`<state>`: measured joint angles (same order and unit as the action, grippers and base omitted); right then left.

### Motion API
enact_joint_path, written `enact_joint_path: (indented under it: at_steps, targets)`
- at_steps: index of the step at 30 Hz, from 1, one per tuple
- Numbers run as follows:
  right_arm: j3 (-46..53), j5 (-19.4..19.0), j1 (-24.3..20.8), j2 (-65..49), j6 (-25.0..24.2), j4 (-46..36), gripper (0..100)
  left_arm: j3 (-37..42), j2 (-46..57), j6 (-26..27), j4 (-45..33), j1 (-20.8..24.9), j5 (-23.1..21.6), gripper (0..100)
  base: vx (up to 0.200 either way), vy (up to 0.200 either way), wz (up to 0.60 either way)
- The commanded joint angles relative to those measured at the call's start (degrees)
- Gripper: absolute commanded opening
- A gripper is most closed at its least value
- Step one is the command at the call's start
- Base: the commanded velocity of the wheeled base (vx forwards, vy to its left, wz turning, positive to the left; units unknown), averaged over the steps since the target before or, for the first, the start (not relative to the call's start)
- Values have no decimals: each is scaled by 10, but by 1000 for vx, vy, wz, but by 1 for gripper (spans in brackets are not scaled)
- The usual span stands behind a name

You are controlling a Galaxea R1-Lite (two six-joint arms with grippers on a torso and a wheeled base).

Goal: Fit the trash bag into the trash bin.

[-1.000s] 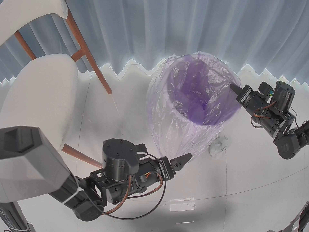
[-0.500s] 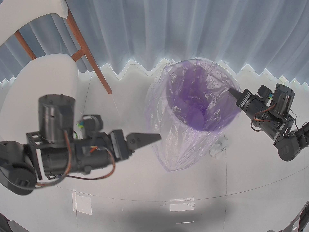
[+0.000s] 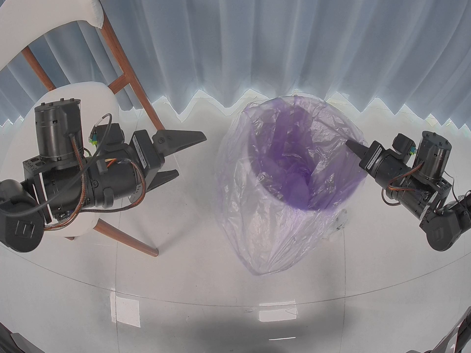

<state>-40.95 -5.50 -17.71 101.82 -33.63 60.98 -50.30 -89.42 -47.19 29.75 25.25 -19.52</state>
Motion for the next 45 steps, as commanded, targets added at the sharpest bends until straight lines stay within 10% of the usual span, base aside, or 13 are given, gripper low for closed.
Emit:
enact_joint_path:
  at_steps: [1, 15, 24, 45]
  targets:
    - [21, -1, -26, -8, 4, -1, 0, -1, -27, -3, 28, -13, -17, 100, 0, 0, 0]
    - [104, 37, -100, 9, 171, 19, 0, 68, -45, 88, 30, 28, -5, 100, 0, 0, 0]
    - [155, 64, -101, 150, 280, 264, 0, 91, -101, 129, 37, 60, 26, 100, 0, 0, 0]
    - [177, 66, -137, 152, 299, 283, 0, 100, -226, 133, 152, 87, 116, 100, 0, 0, 0]
